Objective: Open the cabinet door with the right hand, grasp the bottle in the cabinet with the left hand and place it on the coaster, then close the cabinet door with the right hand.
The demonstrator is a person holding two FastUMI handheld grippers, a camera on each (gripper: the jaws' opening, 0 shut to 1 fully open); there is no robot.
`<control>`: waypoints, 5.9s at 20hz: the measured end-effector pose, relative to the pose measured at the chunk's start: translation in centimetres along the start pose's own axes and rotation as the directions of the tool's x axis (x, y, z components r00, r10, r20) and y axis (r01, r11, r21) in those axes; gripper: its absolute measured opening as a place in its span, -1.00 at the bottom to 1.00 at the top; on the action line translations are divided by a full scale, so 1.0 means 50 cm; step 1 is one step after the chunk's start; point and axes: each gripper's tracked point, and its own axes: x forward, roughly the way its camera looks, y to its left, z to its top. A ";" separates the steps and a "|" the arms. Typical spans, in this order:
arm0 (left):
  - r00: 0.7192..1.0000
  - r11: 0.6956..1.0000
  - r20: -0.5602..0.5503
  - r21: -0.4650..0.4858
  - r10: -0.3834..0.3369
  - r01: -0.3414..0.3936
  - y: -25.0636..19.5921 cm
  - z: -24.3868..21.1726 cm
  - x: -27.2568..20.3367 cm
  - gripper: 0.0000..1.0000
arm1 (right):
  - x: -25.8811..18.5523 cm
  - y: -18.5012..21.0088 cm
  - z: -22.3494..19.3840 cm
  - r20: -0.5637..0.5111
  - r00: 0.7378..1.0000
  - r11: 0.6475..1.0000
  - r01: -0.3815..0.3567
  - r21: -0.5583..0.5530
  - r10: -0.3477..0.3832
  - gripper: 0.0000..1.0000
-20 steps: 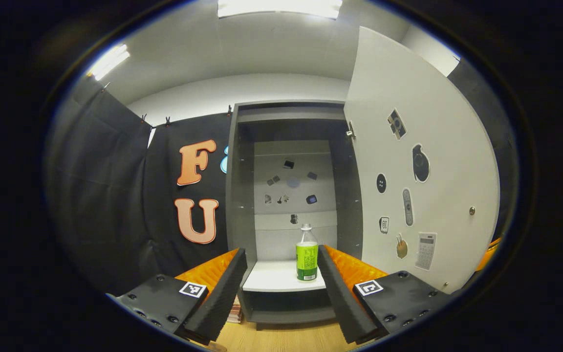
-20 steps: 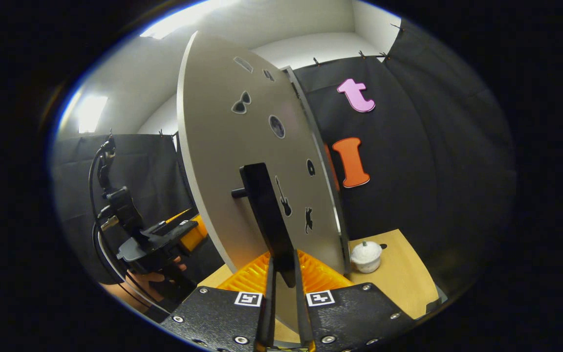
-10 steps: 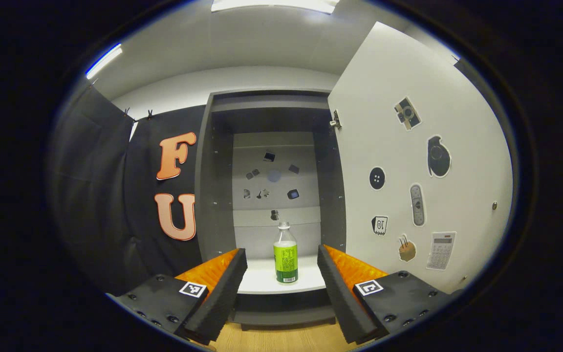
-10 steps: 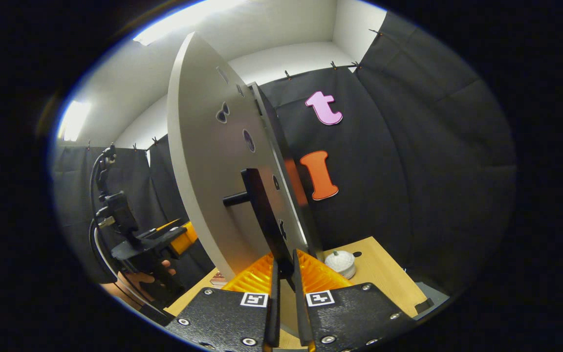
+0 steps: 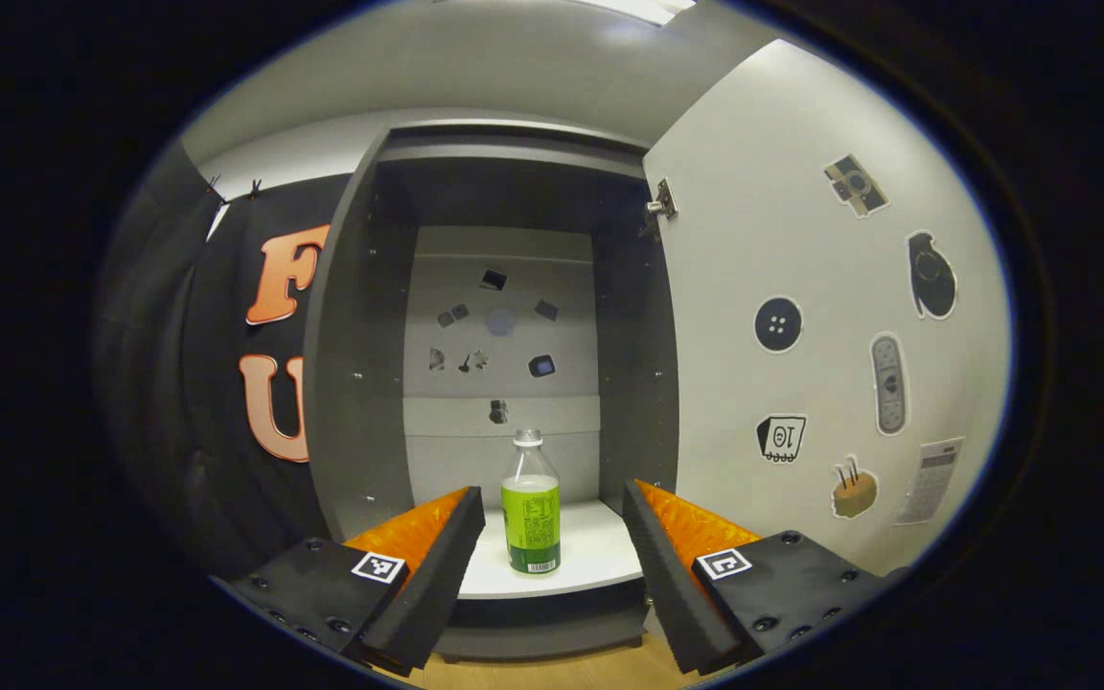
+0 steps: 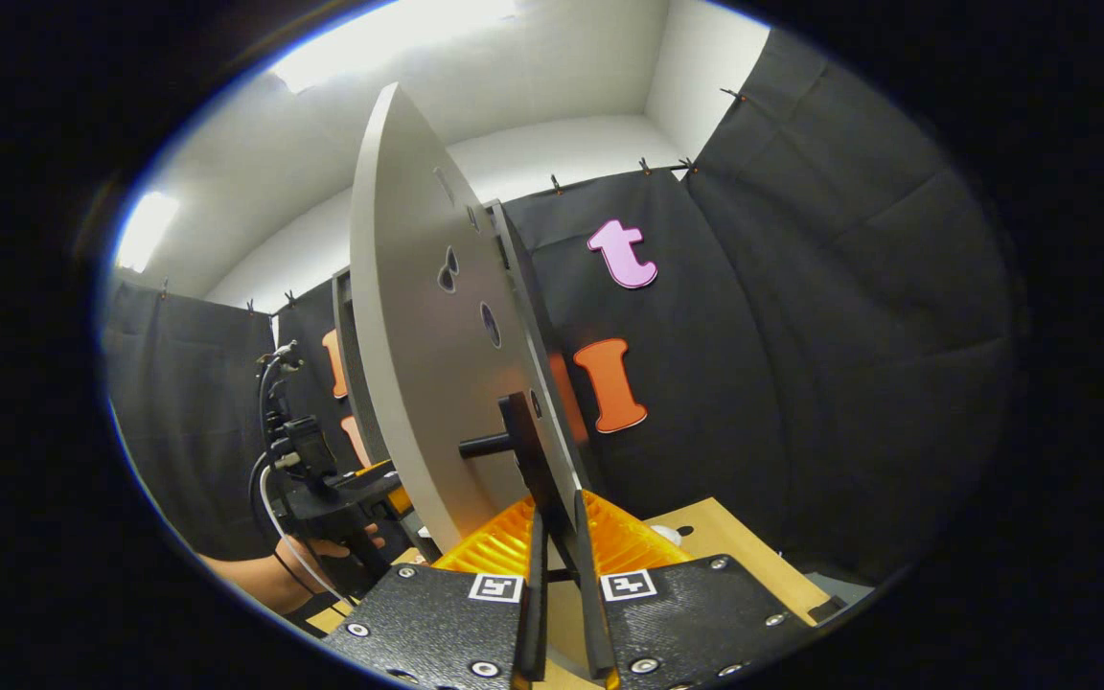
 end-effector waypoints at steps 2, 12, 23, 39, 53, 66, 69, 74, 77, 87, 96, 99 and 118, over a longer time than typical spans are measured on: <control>1.000 1.000 -0.022 -0.001 -0.018 0.018 0.007 -0.018 0.029 0.93 | -0.014 0.004 0.026 0.044 0.999 1.000 -0.005 -0.009 0.005 -0.67; 0.991 0.999 -0.136 0.046 0.015 -0.009 0.040 -0.112 0.154 0.90 | -0.077 -0.086 0.100 0.161 0.971 0.979 0.191 -0.069 -0.178 -0.21; 0.966 1.000 -0.258 0.006 0.023 -0.022 0.073 -0.225 0.302 0.91 | -0.078 -0.131 0.057 0.109 0.947 0.946 0.311 -0.086 -0.301 0.40; 0.965 1.000 -0.262 0.004 0.007 -0.006 0.065 -0.191 0.294 0.58 | -0.045 -0.148 -0.021 -0.012 0.963 0.954 0.266 -0.137 -0.271 0.43; 0.958 0.981 -0.211 0.069 0.192 -0.182 0.144 -0.131 -0.028 0.58 | -0.047 -0.173 -0.047 -0.084 0.995 0.997 0.048 -0.064 -0.053 0.43; 0.936 0.957 -0.198 0.064 0.291 -0.284 0.247 -0.179 -0.225 0.60 | -0.056 -0.122 -0.068 -0.091 0.996 0.997 0.006 -0.081 -0.014 0.43; 0.933 0.948 -0.170 0.053 0.317 -0.313 0.294 -0.187 -0.259 0.61 | -0.058 -0.095 -0.077 -0.089 0.995 0.995 0.025 -0.097 -0.034 0.43; 0.930 0.942 -0.148 0.039 0.335 -0.333 0.373 -0.231 -0.303 0.61 | -0.064 -0.035 -0.083 -0.091 0.995 0.993 0.020 -0.114 -0.030 0.43; 0.931 0.945 -0.162 0.035 0.327 -0.326 0.400 -0.287 -0.321 0.58 | -0.071 -0.038 -0.079 -0.078 0.994 0.988 0.070 -0.139 -0.081 0.44; 0.900 0.924 -0.215 0.149 0.378 -0.353 0.451 -0.488 -0.368 0.58 | -0.085 -0.036 -0.054 -0.060 0.983 0.982 0.166 -0.090 -0.172 0.43; 0.872 0.905 -0.256 0.210 0.417 -0.371 0.464 -0.652 -0.407 0.61 | -0.086 -0.099 -0.045 -0.083 0.953 0.956 0.289 -0.051 -0.293 0.43; 0.848 0.893 -0.285 0.195 0.448 -0.406 0.478 -0.708 -0.419 0.61 | -0.089 -0.112 -0.047 -0.099 0.941 0.946 0.324 -0.017 -0.324 0.43; 0.790 0.868 -0.366 0.139 0.492 -0.477 0.532 -0.811 -0.455 0.67 | -0.087 -0.084 -0.011 -0.049 0.945 0.940 0.316 -0.127 -0.325 0.44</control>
